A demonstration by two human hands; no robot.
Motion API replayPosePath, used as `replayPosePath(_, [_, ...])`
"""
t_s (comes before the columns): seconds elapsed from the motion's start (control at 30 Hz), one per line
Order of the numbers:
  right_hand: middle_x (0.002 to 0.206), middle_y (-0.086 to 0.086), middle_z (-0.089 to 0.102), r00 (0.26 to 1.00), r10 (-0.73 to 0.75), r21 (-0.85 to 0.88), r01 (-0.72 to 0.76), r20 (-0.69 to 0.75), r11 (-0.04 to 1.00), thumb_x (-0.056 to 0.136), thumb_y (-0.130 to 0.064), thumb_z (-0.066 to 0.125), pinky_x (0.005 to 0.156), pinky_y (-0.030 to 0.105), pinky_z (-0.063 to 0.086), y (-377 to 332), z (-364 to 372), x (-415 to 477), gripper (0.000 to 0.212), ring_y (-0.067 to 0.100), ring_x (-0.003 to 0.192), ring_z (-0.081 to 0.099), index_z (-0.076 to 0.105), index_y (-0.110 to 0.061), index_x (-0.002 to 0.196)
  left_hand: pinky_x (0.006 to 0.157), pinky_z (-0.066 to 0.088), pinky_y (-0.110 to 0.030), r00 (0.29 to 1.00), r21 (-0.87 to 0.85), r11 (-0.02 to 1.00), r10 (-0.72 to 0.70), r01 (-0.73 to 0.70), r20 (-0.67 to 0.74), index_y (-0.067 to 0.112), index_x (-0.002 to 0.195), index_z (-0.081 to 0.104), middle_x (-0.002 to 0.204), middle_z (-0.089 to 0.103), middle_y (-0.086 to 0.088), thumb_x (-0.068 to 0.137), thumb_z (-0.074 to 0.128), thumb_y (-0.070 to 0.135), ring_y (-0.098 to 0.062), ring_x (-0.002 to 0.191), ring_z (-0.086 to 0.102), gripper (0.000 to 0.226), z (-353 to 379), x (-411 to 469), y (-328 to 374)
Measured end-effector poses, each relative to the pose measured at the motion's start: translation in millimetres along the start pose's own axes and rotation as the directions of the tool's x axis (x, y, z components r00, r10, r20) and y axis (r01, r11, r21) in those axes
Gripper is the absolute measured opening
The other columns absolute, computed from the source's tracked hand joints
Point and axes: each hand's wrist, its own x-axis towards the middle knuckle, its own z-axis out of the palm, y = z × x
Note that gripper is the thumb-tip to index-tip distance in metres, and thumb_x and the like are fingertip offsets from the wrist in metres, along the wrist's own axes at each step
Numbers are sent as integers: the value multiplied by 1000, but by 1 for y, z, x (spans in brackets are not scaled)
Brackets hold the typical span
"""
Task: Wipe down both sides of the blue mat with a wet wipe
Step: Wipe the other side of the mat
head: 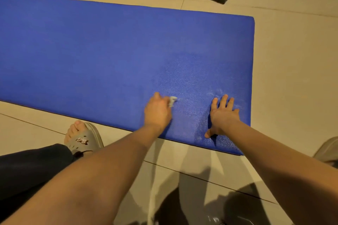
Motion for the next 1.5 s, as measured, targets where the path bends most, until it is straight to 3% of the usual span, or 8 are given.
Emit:
replayPosePath(0.2, [161, 30, -20, 1000, 9, -14, -9, 13, 1000, 58, -74, 82, 117, 64, 23, -3, -3, -1, 156, 55, 148, -10, -19, -4, 156, 77, 46, -44, 957, -38, 960, -278, 276, -81, 7, 109, 63, 110, 58, -16, 99, 53, 20, -38, 99, 58, 19, -17, 3, -35])
replayPosePath(0.4, [161, 30, -18, 1000, 5, -6, -5, 6, 1000, 57, -72, 83, 117, 65, 23, -3, -3, -2, 156, 55, 148, -8, -17, -4, 156, 74, 46, -41, 1000, -187, 982, -1, 6, 26, 17, 121, 58, 109, 61, -13, 94, 57, 9, -36, 95, 61, 28, 11, -19, 34])
replayPosePath(0.53, [161, 31, -19, 1000, 8, -10, -8, 5, 1000, 58, -72, 83, 117, 64, 23, -3, -3, -3, 156, 55, 148, -9, -18, -4, 156, 78, 46, -42, 951, -85, 972, 233, -220, 205, 15, 113, 63, 110, 57, -11, 92, 54, 9, -36, 100, 58, 23, 17, -25, 57])
replayPosePath(0.63, [161, 30, -19, 1000, 1, -7, -1, 4, 1000, 58, -72, 83, 118, 64, 22, -2, -3, -4, 156, 54, 148, -10, -18, -4, 156, 74, 44, -39, 970, -5, 985, 170, -172, 175, 15, 107, 65, 109, 54, -12, 91, 55, 10, -36, 96, 58, 20, 7, -18, 30])
replayPosePath(0.87, [162, 29, -18, 1000, 2, -11, -2, -6, 1000, 58, -73, 82, 118, 63, 23, -2, -3, -4, 155, 54, 149, -9, -17, -5, 156, 73, 47, -41, 965, 35, 965, -258, 259, -42, 7, 105, 67, 106, 54, -16, 97, 58, 15, -37, 85, 58, 15, -20, -17, -56])
replayPosePath(1.0, [162, 28, -17, 1000, 8, -4, -8, -10, 1000, 57, -73, 82, 118, 64, 23, -4, -3, -3, 155, 54, 148, -8, -16, -6, 157, 74, 45, -41, 975, -57, 973, -223, 223, 4, 6, 109, 67, 106, 57, -19, 100, 52, 19, -39, 87, 60, 22, -9, -26, -9])
replayPosePath(1.27, [161, 30, -19, 1000, -8, 18, 8, -21, 1000, 59, -72, 82, 118, 64, 21, -1, 2, -1, 155, 55, 148, -10, -18, -4, 156, 79, 47, -42, 946, -12, 979, 201, -204, 253, 12, 118, 66, 113, 59, -14, 97, 54, 14, -37, 98, 62, 24, 16, -48, 72])
replayPosePath(1.5, [162, 28, -20, 1000, -6, 28, 6, -14, 1000, 58, -71, 83, 119, 63, 19, -2, 0, -1, 155, 53, 148, -12, -17, -6, 156, 77, 50, -39, 999, 55, 997, -47, 47, 6, 10, 114, 68, 112, 65, -12, 103, 50, 30, -33, 99, 63, 29, -12, -36, -24])
